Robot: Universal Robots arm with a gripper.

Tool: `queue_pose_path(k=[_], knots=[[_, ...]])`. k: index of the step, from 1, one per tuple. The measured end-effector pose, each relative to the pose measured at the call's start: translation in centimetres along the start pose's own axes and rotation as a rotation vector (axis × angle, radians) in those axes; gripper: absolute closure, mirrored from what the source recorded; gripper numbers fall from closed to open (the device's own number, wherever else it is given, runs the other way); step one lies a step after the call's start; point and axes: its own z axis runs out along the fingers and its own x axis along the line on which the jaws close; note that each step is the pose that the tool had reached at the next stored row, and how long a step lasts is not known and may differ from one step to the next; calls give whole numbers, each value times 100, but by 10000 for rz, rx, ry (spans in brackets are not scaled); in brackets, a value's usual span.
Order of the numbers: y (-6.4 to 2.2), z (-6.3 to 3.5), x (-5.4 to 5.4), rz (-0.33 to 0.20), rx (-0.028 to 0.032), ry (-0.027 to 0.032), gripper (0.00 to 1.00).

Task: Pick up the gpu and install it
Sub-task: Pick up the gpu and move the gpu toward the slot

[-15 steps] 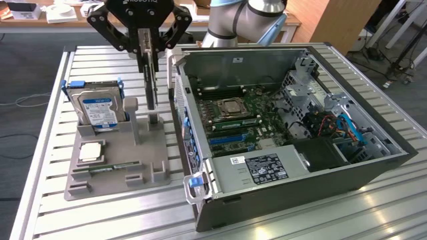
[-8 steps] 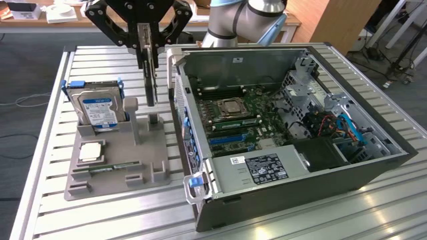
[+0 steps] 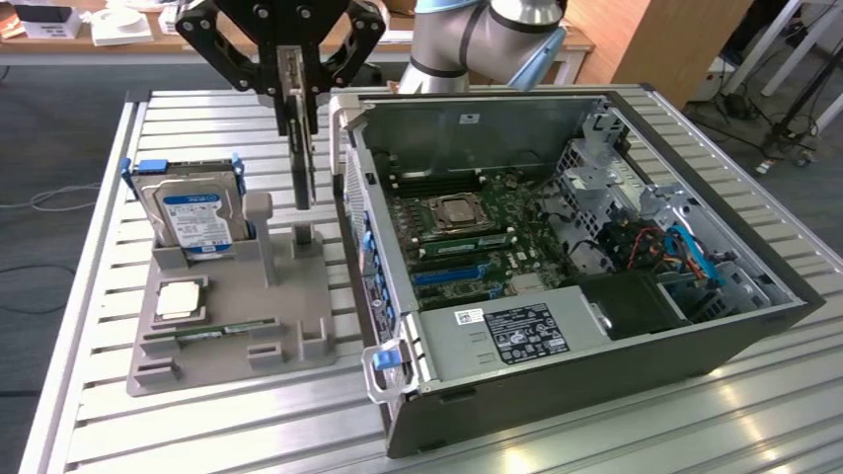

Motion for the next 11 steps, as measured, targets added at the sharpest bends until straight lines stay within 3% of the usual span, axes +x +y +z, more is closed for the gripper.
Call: queue_pose_path(k=[11], knots=[[3,4,-207,0,0,0,73]])
